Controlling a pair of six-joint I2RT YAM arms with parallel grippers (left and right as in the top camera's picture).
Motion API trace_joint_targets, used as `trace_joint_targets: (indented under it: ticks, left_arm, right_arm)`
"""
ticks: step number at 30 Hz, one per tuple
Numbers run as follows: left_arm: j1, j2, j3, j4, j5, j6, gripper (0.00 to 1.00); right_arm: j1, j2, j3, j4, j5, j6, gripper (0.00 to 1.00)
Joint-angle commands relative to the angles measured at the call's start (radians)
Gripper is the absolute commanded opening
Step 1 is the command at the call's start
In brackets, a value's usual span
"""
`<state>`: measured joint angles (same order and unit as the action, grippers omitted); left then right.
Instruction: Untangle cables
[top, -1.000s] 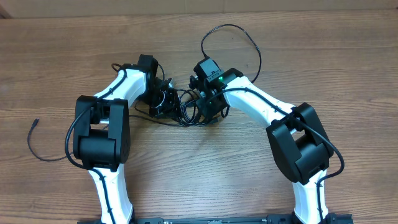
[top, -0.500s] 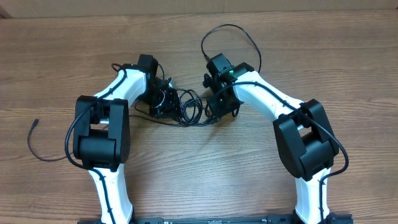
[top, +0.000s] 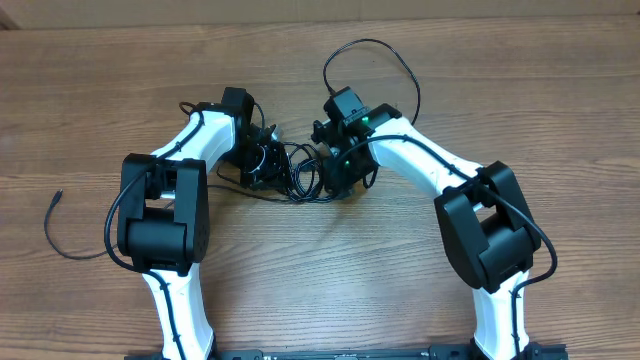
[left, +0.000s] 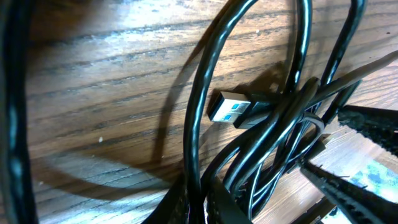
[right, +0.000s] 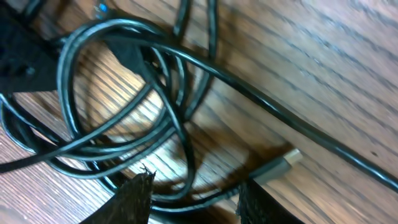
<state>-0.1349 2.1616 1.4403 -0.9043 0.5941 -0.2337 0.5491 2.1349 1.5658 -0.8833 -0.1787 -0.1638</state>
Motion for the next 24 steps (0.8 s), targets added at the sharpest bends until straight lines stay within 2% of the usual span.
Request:
trace_joint_targets:
  ticks: [1, 4, 6, 8, 12, 19, 24]
  left_arm:
    - [0.01, 0.017, -0.007, 0.011, -0.103, 0.0, 0.13]
    - [0.01, 0.017, -0.007, 0.011, -0.103, 0.0, 0.12]
    - [0.01, 0.017, -0.007, 0.011, -0.103, 0.0, 0.12]
    - [0.01, 0.017, -0.007, 0.011, -0.103, 0.0, 0.11]
    - [0.012, 0.017, -0.007, 0.011, -0.105, -0.008, 0.05]
    - [0.012, 0.017, -0.007, 0.034, -0.107, -0.045, 0.04]
    - [0.012, 0.017, -0.007, 0.038, -0.108, -0.044, 0.04]
  right_arm:
    - [0.022, 0.029, -0.001, 0.017, 0.056, -0.014, 0.43]
    - [0.028, 0.051, -0.002, 0.032, 0.153, -0.007, 0.34]
    - [0.027, 0.074, -0.002, 0.029, 0.176, 0.01, 0.32]
    - [0.024, 0.097, -0.002, 0.004, 0.196, 0.028, 0.24]
    - [0.006, 0.117, -0.003, -0.106, 0.272, 0.188, 0.1]
    - [-0.028, 0.117, -0.003, -0.319, 0.275, 0.348, 0.08]
    - [-0.034, 0.117, -0.003, -0.404, 0.22, 0.347, 0.09]
